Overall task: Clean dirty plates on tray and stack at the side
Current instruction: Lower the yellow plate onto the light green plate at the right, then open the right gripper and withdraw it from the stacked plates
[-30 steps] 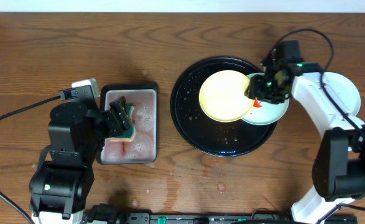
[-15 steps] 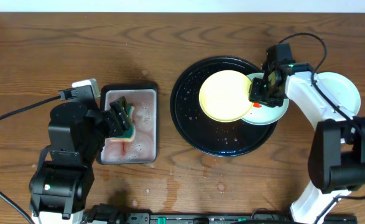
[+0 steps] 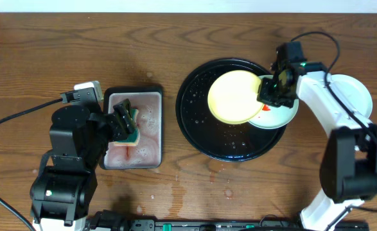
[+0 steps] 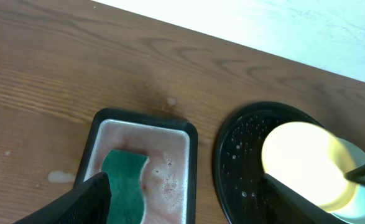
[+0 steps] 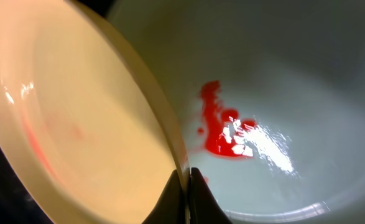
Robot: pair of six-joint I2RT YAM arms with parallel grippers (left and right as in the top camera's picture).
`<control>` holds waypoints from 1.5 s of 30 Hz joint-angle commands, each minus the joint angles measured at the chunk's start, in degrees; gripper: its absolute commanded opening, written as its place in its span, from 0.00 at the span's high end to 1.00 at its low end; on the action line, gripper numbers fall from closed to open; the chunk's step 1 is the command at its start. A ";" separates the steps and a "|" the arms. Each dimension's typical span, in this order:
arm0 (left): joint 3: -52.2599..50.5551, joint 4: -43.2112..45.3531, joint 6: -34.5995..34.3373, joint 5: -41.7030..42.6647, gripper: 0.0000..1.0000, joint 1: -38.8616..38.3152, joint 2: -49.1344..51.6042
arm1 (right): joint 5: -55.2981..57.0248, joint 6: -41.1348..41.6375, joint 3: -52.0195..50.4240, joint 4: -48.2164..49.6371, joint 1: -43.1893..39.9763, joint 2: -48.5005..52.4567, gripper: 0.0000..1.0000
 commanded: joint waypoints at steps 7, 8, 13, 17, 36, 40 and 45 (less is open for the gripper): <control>0.13 0.00 0.13 0.20 0.25 0.09 -0.04 | 0.59 -3.63 5.51 -9.79 -16.48 -17.38 0.99; 0.13 0.00 0.13 0.20 0.25 0.09 -0.04 | 0.57 -4.70 5.51 -11.32 -20.02 -17.75 0.99; 0.13 0.00 0.13 0.20 0.25 0.09 -0.04 | 0.59 -10.82 5.27 -15.54 -35.82 -16.70 0.99; 0.13 0.00 0.13 0.20 0.25 0.09 -0.04 | -0.55 -12.83 4.81 -16.02 -44.92 -14.36 0.99; 0.13 0.09 0.13 0.20 0.25 0.09 -0.04 | 0.52 -9.81 2.82 -1.64 -51.19 -1.53 0.99; 0.15 0.13 0.13 0.20 0.25 0.09 -0.04 | -0.44 -9.75 2.75 1.84 -50.42 0.44 0.99; 0.13 1.29 0.11 0.20 0.25 0.09 -0.04 | -3.87 -7.15 2.75 5.68 -48.83 4.90 0.99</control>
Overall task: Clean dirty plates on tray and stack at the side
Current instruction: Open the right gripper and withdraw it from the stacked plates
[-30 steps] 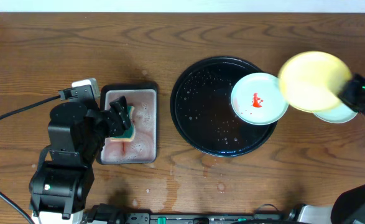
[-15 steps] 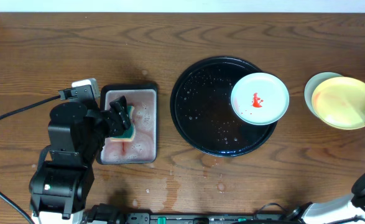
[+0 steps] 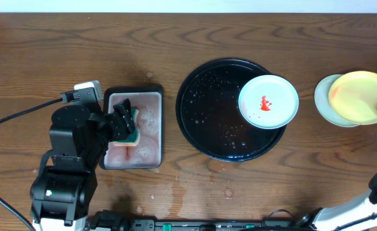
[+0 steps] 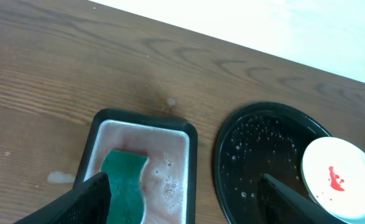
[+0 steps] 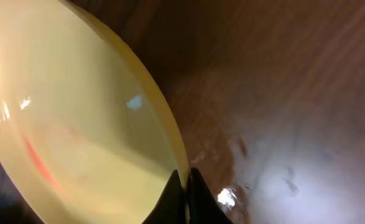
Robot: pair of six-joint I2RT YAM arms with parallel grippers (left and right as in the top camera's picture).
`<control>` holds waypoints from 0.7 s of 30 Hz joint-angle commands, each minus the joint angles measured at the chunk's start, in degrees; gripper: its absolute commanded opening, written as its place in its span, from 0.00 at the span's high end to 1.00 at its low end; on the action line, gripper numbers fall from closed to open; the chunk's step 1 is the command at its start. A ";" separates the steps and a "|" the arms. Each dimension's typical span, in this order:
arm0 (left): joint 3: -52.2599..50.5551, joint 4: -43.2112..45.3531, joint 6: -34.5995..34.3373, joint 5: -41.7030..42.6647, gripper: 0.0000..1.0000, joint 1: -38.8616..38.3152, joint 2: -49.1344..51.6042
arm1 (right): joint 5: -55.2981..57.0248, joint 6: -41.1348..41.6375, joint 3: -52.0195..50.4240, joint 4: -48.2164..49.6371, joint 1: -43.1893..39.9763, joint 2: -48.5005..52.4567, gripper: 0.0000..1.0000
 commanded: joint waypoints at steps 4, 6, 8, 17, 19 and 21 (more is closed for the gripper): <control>0.13 1.22 0.13 0.17 0.25 0.09 -0.04 | -3.45 3.41 -0.11 2.75 3.10 5.46 0.99; 0.13 1.25 0.13 0.17 0.25 0.09 -0.04 | -3.48 3.85 -0.11 3.45 4.04 6.14 0.99; 0.13 1.22 0.13 0.17 0.25 0.09 0.00 | -3.50 4.63 -0.11 4.52 5.22 6.32 0.99; 0.13 1.20 0.13 0.17 0.25 0.09 0.66 | -3.45 4.68 -0.09 3.63 5.90 6.25 0.44; 0.13 1.20 0.13 0.17 0.25 0.09 0.66 | -3.45 4.70 -0.07 2.21 5.77 6.05 0.40; 0.15 1.01 0.13 0.17 0.25 0.09 0.66 | -3.45 4.90 0.11 0.44 5.62 5.29 0.34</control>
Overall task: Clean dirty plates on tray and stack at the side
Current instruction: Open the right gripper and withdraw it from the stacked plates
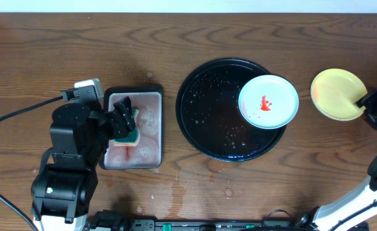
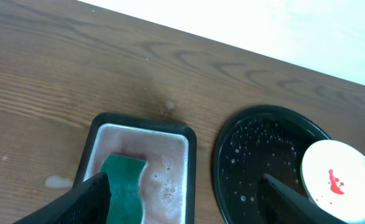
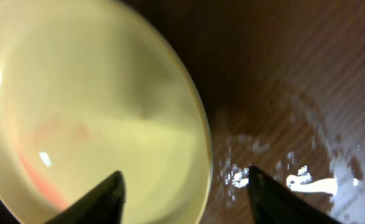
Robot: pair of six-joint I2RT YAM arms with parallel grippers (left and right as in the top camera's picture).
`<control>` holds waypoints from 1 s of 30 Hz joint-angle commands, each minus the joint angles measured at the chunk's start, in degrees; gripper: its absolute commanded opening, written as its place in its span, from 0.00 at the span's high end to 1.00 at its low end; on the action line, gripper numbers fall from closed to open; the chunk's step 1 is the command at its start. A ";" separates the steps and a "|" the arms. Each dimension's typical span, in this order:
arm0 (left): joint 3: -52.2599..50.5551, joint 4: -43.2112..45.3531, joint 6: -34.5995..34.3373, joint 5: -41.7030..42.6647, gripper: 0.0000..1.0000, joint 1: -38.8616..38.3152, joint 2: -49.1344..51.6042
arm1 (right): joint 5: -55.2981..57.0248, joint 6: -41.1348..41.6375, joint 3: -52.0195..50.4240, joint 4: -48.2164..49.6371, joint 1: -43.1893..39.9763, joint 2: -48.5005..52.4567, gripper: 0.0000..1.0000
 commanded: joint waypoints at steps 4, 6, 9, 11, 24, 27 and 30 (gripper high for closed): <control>0.13 -1.46 0.15 0.15 0.25 0.09 -0.04 | 0.28 0.59 0.48 -4.48 -0.63 -6.01 0.32; 0.13 -2.58 0.26 0.13 0.25 0.09 -0.04 | 1.60 0.55 0.48 -5.46 -0.70 -10.80 0.32; 0.13 -4.11 0.81 0.04 0.25 0.09 -0.04 | 1.73 0.55 0.48 -6.97 -0.59 -19.65 0.32; 0.13 -4.76 0.81 -0.33 0.25 0.09 -0.04 | 1.73 0.50 0.48 -7.87 -0.28 -24.76 0.32; 0.13 -8.74 0.81 -0.31 0.25 0.09 -0.04 | 1.29 -5.62 0.46 -20.79 17.07 -46.05 0.33; 0.13 -9.86 0.83 -0.31 0.25 0.09 -0.04 | 1.38 -5.92 -0.02 -22.27 23.65 -45.70 0.34; 0.13 -11.02 1.88 -0.31 0.25 0.09 -0.04 | 4.09 -5.84 -1.42 -22.05 29.64 -44.59 0.35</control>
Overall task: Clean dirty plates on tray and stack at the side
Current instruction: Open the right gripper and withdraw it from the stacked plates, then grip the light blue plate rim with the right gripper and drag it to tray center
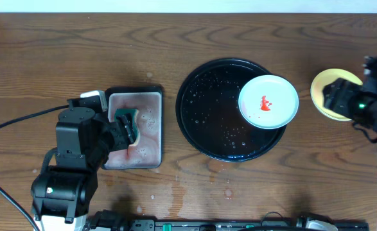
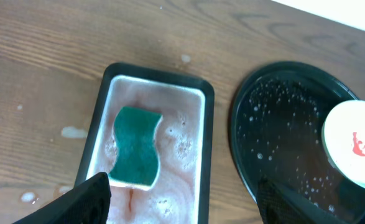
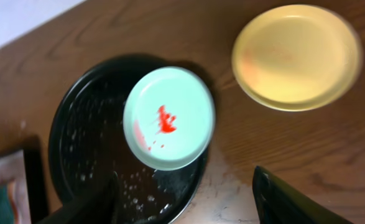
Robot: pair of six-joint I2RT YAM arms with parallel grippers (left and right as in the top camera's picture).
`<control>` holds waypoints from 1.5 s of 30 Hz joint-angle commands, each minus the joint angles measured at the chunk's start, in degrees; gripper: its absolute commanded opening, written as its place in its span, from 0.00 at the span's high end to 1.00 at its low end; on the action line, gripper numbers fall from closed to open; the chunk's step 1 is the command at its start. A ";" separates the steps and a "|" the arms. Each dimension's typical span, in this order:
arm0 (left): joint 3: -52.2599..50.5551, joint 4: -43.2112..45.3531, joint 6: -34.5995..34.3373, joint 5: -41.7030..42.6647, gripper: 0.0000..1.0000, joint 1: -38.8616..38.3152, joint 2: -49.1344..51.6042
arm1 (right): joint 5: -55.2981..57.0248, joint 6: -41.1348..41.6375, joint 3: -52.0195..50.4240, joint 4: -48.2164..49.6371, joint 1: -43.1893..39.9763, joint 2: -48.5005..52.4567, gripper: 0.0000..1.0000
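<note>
A pale green plate (image 1: 268, 101) with a red smear lies at the right of the round black tray (image 1: 207, 122). It shows again in the right wrist view as the smeared plate (image 3: 168, 118). A yellow plate (image 3: 297, 56) sits on the table right of the tray, and anything beneath it is hidden. My right gripper (image 3: 188, 211) hangs open and empty above, between the two plates. A green sponge (image 2: 135, 146) lies in the soapy tub (image 2: 101, 118). Over it my left gripper (image 2: 182, 211) stands open, holding nothing.
The tub (image 1: 156, 93) stands left of the tray with pink foamy water in it. Water drops spot the wood in front of the tray (image 1: 228, 192). My right arm (image 1: 358, 102) covers part of the yellow plate from overhead.
My right gripper, then open close at the yellow plate's rim, now sits high with both plates in its view. My left gripper now looks more steeply down at the sponge.
My right gripper was shut on the yellow plate's rim above the smeared plate on the tray. Then it held that plate over a pale plate right of the tray. Then it was open with the yellow plate lying there, and now it is clear of it.
</note>
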 commanded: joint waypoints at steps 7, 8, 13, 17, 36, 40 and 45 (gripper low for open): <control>0.13 -1.07 1.44 -0.31 0.25 0.09 -0.07 | 13.20 3.98 -5.79 1.09 7.04 10.84 0.37; 0.13 -1.07 1.46 -0.31 0.25 0.09 -0.07 | 15.08 5.42 -5.88 1.09 7.04 13.44 0.37; 0.13 -1.42 2.14 -0.31 0.25 0.09 -0.04 | 16.57 6.80 -5.88 3.45 6.88 21.29 0.37; 0.13 -1.44 2.27 -0.31 0.24 0.09 -0.04 | 20.26 6.78 -5.88 5.99 6.80 24.83 0.35; 0.13 -1.03 2.27 -0.31 0.25 0.09 -0.04 | 17.84 3.04 -7.13 12.04 1.68 27.06 0.43; 0.13 -1.01 2.27 -0.31 0.25 0.09 -0.04 | 8.31 2.23 -12.26 18.53 1.68 27.06 0.44; 0.13 -1.01 2.27 -0.31 0.25 0.09 -0.04 | 4.11 2.23 -17.73 24.96 1.68 27.06 0.44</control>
